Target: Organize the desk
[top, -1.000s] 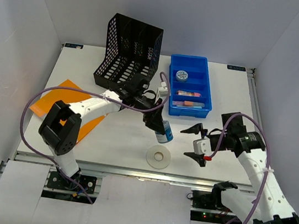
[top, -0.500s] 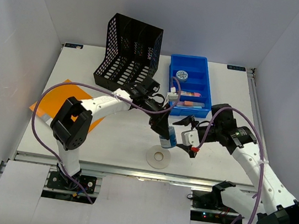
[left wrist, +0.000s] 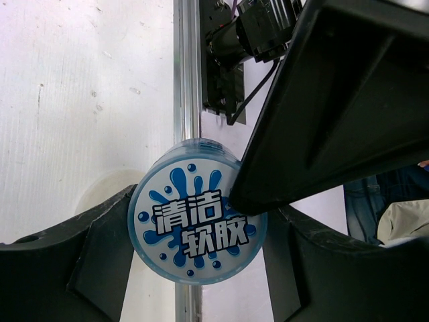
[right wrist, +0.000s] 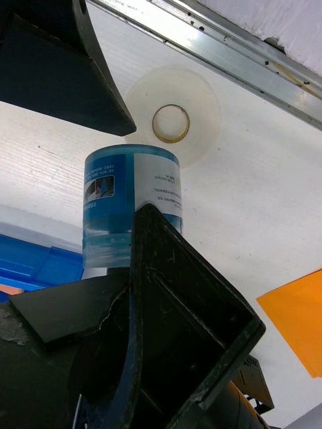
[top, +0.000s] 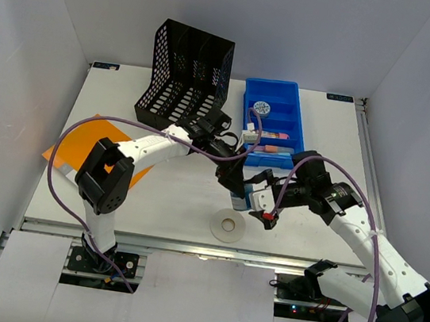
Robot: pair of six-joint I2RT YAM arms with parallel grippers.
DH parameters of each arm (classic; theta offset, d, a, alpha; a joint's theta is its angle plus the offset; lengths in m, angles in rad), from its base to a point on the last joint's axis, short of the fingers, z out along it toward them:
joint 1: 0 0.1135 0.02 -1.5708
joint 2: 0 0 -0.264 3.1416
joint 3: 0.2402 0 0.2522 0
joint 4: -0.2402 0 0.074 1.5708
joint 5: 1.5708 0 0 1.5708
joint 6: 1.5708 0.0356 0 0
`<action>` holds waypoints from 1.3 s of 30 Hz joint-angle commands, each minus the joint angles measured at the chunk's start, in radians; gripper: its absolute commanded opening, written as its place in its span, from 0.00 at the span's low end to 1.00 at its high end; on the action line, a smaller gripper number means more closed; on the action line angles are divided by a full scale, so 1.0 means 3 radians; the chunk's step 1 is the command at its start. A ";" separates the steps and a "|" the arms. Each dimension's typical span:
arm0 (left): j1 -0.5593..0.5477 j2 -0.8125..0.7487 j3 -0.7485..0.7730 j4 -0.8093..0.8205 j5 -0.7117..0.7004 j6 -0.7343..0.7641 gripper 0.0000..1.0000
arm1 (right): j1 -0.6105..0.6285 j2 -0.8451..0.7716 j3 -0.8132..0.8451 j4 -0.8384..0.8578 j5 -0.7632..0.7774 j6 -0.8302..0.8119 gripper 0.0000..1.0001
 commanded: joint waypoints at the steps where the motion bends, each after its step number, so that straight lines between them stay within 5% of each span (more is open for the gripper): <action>1: -0.0012 -0.0036 0.0210 -0.0002 0.0172 0.0071 0.19 | 0.0052 -0.0089 -0.0064 0.0077 0.0171 0.0191 0.90; 17: -0.0012 0.0023 0.0380 -0.0013 0.0242 -0.0023 0.18 | 0.0098 -0.0169 -0.0248 0.0547 0.0705 0.0370 0.94; 24: -0.0012 0.0041 0.0447 -0.0007 0.0245 -0.0105 0.23 | 0.0093 -0.0150 -0.0208 0.0562 0.0720 0.0297 0.43; 28: -0.0012 0.0032 0.0451 0.0012 0.0235 -0.0152 0.34 | 0.0094 -0.0137 -0.0174 0.0576 0.0672 0.0334 0.21; 30: -0.0012 0.0017 0.0451 0.0022 0.0220 -0.0173 0.49 | 0.0093 -0.0145 -0.0163 0.0590 0.0637 0.0374 0.09; 34: 0.0000 -0.0075 0.0440 0.0100 0.0204 -0.0195 0.82 | 0.0088 -0.0167 -0.0143 0.0534 0.0588 0.0403 0.08; 39: 0.0094 -0.0359 0.0438 0.0286 -0.0162 -0.0384 0.98 | 0.0056 -0.0201 -0.0175 0.0500 0.0640 0.0405 0.08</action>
